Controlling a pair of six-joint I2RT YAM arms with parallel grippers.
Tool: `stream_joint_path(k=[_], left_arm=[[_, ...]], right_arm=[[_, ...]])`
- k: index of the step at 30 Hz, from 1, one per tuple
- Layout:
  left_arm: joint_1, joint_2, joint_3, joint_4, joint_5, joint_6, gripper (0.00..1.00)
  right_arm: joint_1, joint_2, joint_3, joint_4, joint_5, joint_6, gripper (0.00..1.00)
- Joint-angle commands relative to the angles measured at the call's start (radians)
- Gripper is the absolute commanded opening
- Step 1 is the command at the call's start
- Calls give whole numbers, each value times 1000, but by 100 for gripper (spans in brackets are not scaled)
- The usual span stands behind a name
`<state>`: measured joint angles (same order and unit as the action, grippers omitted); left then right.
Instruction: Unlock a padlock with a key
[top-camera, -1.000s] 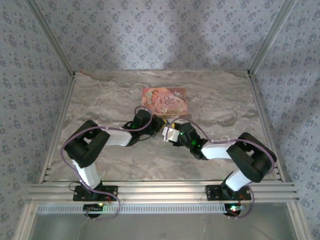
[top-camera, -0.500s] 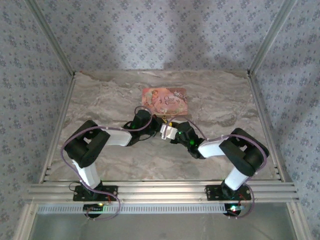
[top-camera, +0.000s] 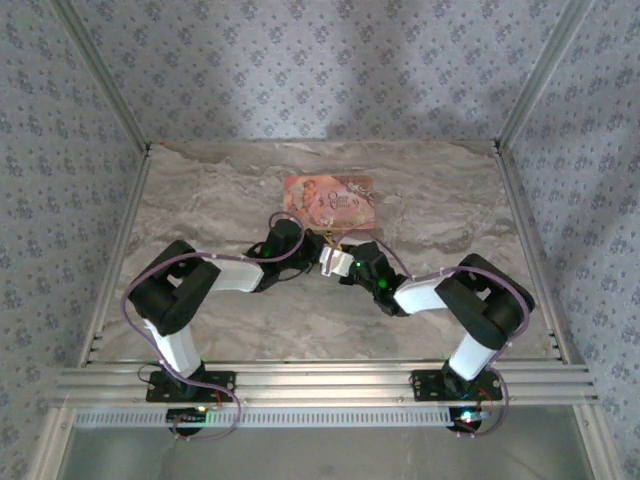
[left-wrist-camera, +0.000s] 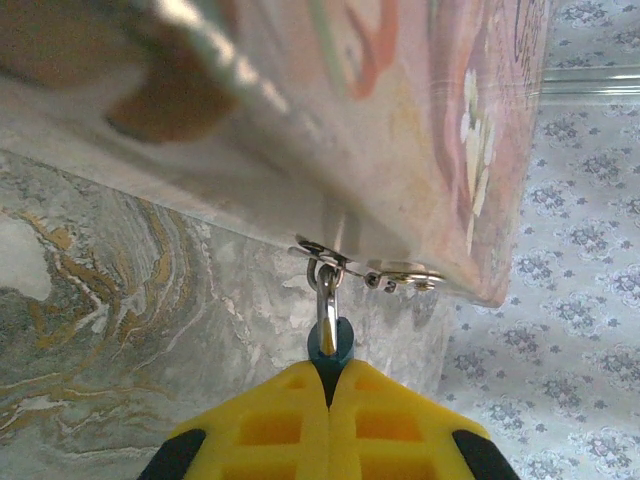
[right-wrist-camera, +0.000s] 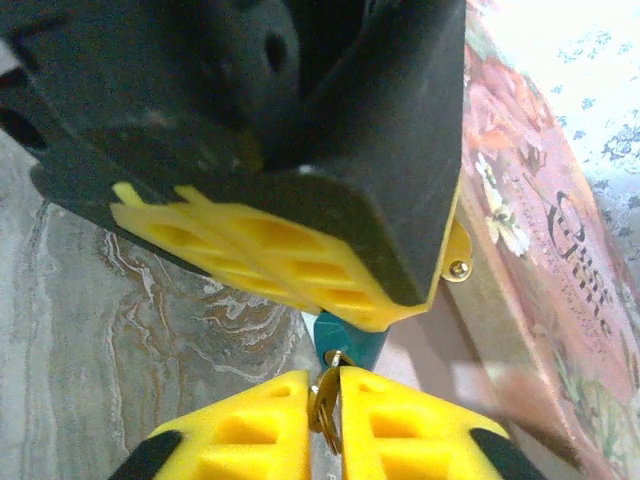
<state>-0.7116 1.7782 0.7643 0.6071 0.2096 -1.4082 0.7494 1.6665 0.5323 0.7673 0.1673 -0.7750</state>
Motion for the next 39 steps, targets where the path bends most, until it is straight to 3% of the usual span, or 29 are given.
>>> stream_joint_path(k=[1,6,24,39], left_arm=[[-9,6,-16,-78,82,-77,3],[-9,7,-19,-72,82,-79,3],[-10,6,-32,-65,79,-82,3],[-11,13,-37,-67,79,-81,3]], right_arm=[[-9,22,37,49,41,10,8],[-9,12,36,53,50,34,0],[-7,-13,74,12,32,370,0],[-109,-6,40,52,-220,707,0]])
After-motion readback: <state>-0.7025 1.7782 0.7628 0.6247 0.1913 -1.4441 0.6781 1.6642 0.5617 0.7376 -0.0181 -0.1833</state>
